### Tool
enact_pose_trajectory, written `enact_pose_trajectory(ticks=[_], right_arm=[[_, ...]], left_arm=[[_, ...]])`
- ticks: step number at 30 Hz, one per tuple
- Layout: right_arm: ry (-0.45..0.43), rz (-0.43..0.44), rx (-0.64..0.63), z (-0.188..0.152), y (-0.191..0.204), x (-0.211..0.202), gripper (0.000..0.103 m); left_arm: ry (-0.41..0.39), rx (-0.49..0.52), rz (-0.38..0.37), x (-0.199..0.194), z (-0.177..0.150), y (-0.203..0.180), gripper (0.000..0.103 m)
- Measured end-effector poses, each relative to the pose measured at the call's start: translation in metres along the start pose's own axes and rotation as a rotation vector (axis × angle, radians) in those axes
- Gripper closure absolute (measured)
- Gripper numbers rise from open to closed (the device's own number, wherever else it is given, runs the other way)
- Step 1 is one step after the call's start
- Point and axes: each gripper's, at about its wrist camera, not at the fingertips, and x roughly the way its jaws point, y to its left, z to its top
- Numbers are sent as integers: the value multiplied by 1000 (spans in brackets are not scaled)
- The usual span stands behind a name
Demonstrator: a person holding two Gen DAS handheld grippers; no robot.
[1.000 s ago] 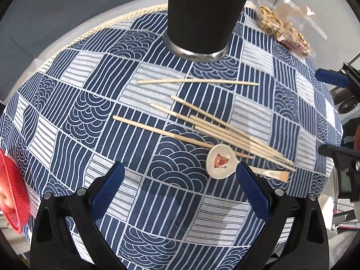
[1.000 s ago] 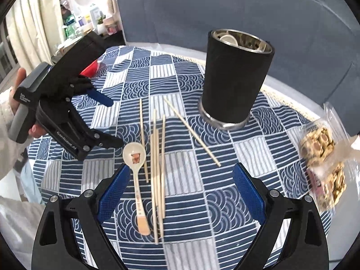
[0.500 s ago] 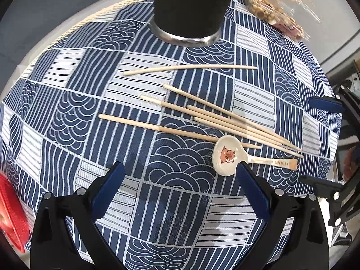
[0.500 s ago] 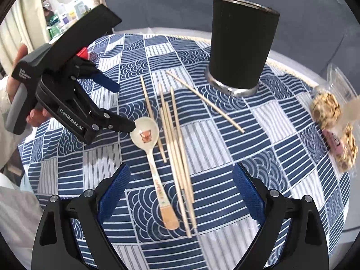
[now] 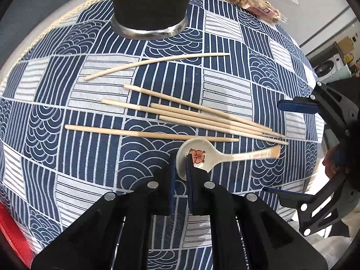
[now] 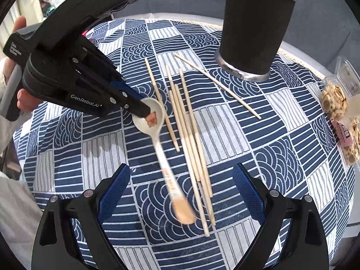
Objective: Organize utensils
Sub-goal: 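Close the right tool on the small printed spoon's handle, then lift the bear-print spoon with the right tool and carry it over the black holder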
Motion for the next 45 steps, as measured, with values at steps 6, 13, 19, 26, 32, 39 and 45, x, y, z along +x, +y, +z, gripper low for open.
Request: enact_pose_trajectory(ticks=[6, 13, 19, 26, 32, 39, 45], right_arm=[[22, 39, -36, 4, 13, 10, 23], [81, 40, -84, 9, 27, 26, 53], [92, -13, -71, 14, 34, 28, 88], [88, -28, -34, 16, 35, 23, 95], [62, -7, -21, 26, 29, 11, 95], [79, 9, -47, 29, 33, 13, 95], [81, 17, -45, 30, 31, 16, 95]], left_arm=[[16, 16, 33, -2, -6, -1, 94], [42, -16, 12, -6, -12, 15, 95], [17, -35, 6, -23, -22, 28, 97], [-31, -16, 12, -41, -19, 26, 100], [-51, -54, -27, -44, -18, 29, 98], [-38, -102, -41, -34, -17, 33, 49], [-25, -94, -33, -23, -3, 33, 49]])
